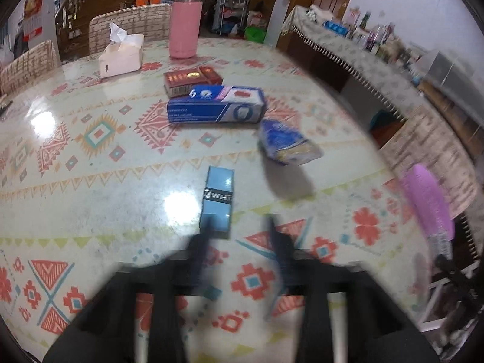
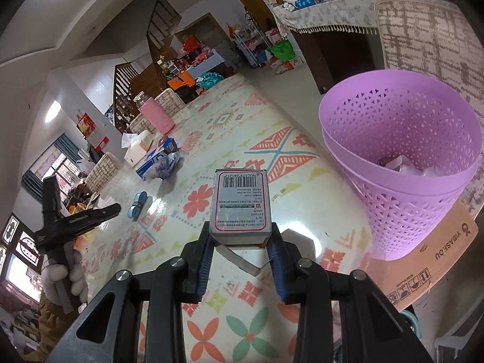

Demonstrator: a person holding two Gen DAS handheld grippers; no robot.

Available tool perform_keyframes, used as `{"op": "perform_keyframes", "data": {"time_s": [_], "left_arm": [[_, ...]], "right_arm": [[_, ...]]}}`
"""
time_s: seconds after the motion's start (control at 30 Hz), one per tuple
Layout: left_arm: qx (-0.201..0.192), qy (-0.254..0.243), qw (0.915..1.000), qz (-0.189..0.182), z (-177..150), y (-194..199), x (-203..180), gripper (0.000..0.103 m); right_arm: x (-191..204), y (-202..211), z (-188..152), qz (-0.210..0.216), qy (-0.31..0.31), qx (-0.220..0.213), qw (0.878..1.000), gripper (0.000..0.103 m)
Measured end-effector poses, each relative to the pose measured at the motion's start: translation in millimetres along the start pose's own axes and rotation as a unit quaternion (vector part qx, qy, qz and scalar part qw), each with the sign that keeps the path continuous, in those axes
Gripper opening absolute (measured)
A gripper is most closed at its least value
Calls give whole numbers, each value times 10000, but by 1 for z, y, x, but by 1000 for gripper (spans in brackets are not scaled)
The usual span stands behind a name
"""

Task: Collect trash
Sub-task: 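Carry the wristband and white box over the purple basket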

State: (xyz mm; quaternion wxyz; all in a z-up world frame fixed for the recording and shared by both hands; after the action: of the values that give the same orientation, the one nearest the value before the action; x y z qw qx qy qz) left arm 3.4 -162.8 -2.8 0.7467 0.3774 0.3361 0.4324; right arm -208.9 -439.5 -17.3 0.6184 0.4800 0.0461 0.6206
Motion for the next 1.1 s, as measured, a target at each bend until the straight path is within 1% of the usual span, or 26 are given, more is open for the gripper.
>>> {"op": "perform_keyframes", "data": {"time_s": [0.03,0.1,0.23,0.27,0.3,0.33,0.37,0.4,0.53,0.63,0.7,0.73,0.8,0.9,1.0,1.1], "left_arm": [[-47,-16,9998,205,2,-6,3,79],[-63,-93,9988,473,5,-13,7,79],[23,-164,9981,601,12,-28,10,77],[75,-165,9979,627,13,-32,10,64],[196,-162,9975,661,14,-39,12,36],[129,-197,9961,855,15,-39,12,31],[157,-243,9944,1013,16,-40,11,25],[148,-231,9944,1020,16,-40,10,25],[108,-95,9967,804,11,-31,7,25],[-73,-197,9991,357,7,-7,-12,25],[-190,-383,9991,38,5,10,-34,25],[-227,-489,9985,-44,5,15,-44,25],[-314,-814,9960,-202,3,26,-73,25],[-327,-1205,9910,-478,3,32,-113,25],[-218,-1557,9835,-900,6,31,-164,25],[-65,-1792,9758,-1254,11,24,-209,25]], "right_arm": [[-1,-1,-1,28,-12,18,10000,38],[-2,-2,-1,45,-21,34,10000,38],[-7,-2,-1,40,-41,57,10000,39],[-8,-3,0,44,-63,57,10000,39],[-10,-2,0,48,-79,56,9999,39],[-11,-3,1,48,-96,55,9999,39],[-12,-2,1,48,-105,56,9999,39],[-13,-2,1,45,-109,59,9999,39],[-17,-1,1,44,-120,59,9999,39],[-21,3,4,51,-113,4,9999,39],[-24,6,8,55,-124,-47,9999,39],[-27,9,11,66,-147,-92,9998,39],[-31,13,16,80,-189,-168,9996,39],[-39,22,22,75,-239,-282,9993,38],[-50,33,29,-2,-285,-409,9988,38],[-67,48,39,-159,-352,-563,9977,38]]}}
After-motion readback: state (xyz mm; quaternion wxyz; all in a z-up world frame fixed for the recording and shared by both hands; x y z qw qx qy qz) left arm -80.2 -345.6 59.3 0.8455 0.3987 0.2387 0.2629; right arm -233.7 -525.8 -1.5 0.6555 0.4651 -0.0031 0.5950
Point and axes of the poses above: each gripper's, at about its wrist camera, not at the fingertips, and y roughly against the way its jaws point, x to its left, z to its top, the point moved 5 cm from there along -y, roughly the way its jaws point, and after that the axes turned 6 degrees about x, right-handed, at the moved point
